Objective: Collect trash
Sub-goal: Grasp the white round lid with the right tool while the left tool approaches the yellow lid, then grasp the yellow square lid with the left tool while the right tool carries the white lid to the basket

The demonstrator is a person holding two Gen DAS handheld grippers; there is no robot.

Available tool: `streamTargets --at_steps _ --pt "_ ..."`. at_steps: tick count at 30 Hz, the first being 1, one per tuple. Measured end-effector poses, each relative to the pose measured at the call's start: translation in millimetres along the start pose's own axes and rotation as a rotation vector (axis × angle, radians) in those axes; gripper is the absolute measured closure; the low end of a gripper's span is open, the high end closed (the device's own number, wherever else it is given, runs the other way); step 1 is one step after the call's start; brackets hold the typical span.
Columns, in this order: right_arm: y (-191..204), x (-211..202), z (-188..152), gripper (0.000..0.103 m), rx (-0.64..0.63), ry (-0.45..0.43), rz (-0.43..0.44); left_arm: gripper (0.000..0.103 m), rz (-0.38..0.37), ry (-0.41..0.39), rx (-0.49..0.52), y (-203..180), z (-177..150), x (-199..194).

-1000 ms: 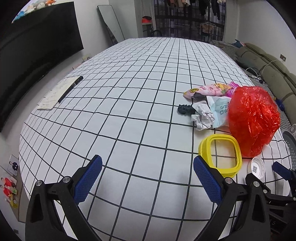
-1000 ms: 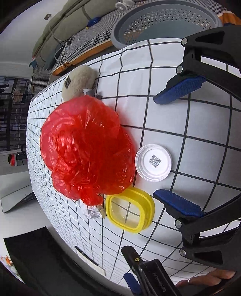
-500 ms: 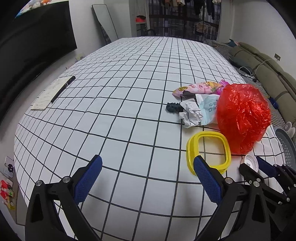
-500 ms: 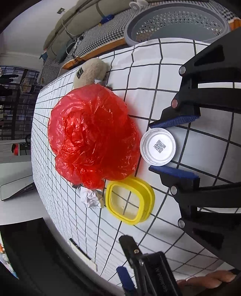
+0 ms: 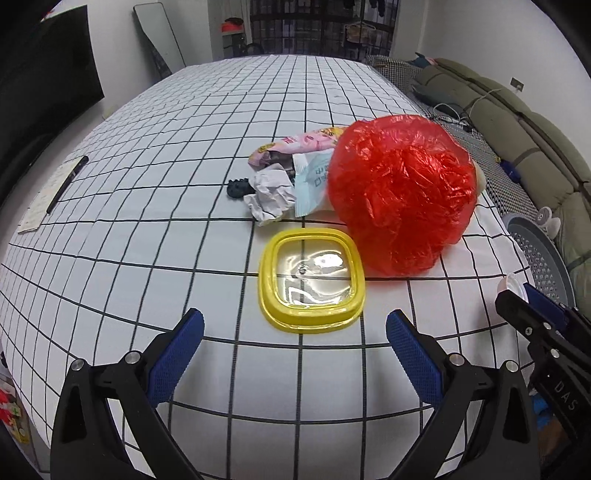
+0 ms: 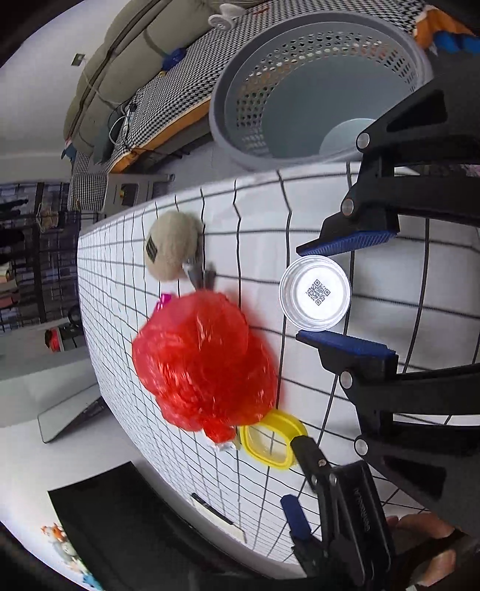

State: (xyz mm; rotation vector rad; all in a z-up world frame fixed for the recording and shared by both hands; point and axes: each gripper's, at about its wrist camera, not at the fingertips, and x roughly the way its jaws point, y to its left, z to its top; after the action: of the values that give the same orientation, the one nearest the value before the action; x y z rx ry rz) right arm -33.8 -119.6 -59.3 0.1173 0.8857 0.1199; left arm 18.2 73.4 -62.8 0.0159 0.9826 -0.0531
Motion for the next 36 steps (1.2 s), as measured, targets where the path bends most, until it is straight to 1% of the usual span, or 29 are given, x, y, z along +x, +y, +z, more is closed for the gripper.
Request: streamTargets --at_steps 3,6,10,13,15,16,17,20,22,28,32,36 --pt "-10 -3 -3 0.064 0.022 -0.008 0.016 0.006 0.016 0.018 0.011 -8 2 8" --pt "-18 -4 -4 0.064 0.037 -0.010 0.033 0.006 0.028 0.032 -0.002 -11 5 16" --pt "-20 -2 -3 0.064 0.053 -0.013 0.044 0.006 0.038 0.057 -0.004 -13 9 27" --pt "-25 -2 -4 0.064 0.067 -0.012 0.050 0.007 0.041 0.050 -0.012 -10 12 30" --pt "-29 -2 -5 0.064 0.074 -0.010 0.053 0.021 0.024 0.042 -0.017 -10 13 28" --pt "-31 -1 -4 0.064 0.077 -0.009 0.055 0.025 0.024 0.035 -0.014 -10 13 27" --pt "-32 -1 -4 0.064 0.081 -0.009 0.057 0.035 0.020 0.028 -0.007 -11 13 25" --pt "-35 -2 -6 0.064 0.088 -0.011 0.059 0.036 0.004 0.031 -0.012 -10 13 22" --pt "-36 -3 -6 0.064 0.092 -0.011 0.060 0.036 -0.011 0.018 -0.018 -8 9 15" --pt "-35 -11 -8 0.064 0.098 -0.026 0.064 0.036 0.011 -0.026 0.005 -7 -2 -9" --pt "-36 -20 -10 0.064 0.103 -0.042 0.058 0.036 0.015 -0.069 0.013 -7 -9 -30" --pt "-46 -34 -15 0.064 0.115 -0.068 0.042 0.036 -0.013 -0.128 0.050 -24 -9 -52"
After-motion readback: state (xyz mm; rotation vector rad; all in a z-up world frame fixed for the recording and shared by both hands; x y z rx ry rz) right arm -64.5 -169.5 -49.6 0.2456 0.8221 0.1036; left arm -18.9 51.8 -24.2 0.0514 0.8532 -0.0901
